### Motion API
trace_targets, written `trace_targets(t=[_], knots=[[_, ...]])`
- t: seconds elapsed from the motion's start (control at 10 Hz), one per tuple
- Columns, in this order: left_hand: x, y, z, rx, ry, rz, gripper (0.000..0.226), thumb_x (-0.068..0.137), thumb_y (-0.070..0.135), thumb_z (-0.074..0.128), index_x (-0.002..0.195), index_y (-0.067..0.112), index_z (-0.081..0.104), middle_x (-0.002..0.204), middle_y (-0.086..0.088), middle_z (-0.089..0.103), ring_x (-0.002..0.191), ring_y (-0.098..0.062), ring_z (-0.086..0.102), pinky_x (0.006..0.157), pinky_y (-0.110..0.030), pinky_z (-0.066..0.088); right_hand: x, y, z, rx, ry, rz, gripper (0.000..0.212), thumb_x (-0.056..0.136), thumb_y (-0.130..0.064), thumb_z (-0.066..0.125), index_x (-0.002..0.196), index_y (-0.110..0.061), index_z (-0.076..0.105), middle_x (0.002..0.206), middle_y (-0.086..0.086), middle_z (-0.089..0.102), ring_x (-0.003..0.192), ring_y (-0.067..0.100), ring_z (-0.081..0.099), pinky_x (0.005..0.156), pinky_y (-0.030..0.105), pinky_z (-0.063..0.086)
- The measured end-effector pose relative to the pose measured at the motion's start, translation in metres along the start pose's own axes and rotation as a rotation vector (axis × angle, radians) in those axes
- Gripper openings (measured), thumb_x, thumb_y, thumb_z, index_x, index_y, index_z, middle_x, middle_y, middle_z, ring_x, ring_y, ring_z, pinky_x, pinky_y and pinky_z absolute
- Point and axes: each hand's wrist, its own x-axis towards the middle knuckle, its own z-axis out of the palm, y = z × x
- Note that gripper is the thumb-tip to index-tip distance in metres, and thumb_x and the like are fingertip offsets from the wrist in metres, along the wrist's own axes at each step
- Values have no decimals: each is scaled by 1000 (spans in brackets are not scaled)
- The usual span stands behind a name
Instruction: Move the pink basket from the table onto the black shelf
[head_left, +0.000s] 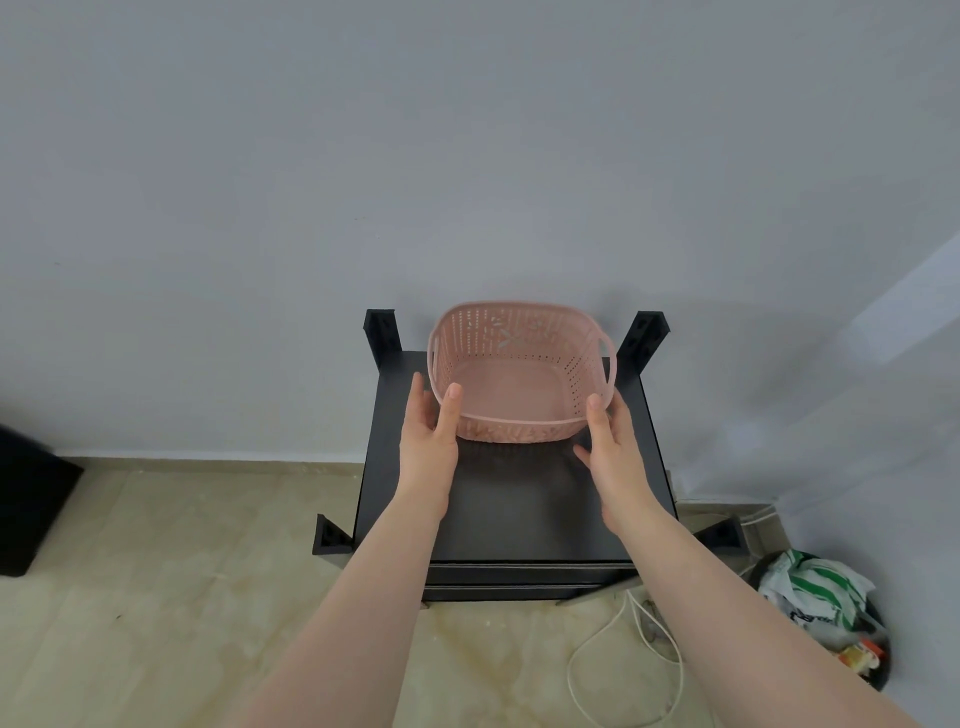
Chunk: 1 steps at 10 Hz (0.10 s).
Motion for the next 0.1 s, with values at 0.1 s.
trace_targets(t=[0.1], knots=[[-14,6,-2,23,51,7,72,92,50,53,155,30,25,155,6,39,140,-10,37,100,-23,28,-5,1,-2,9,21,-18,64,101,-45,42,158,-27,22,142,-14,42,133,7,39,116,44,37]])
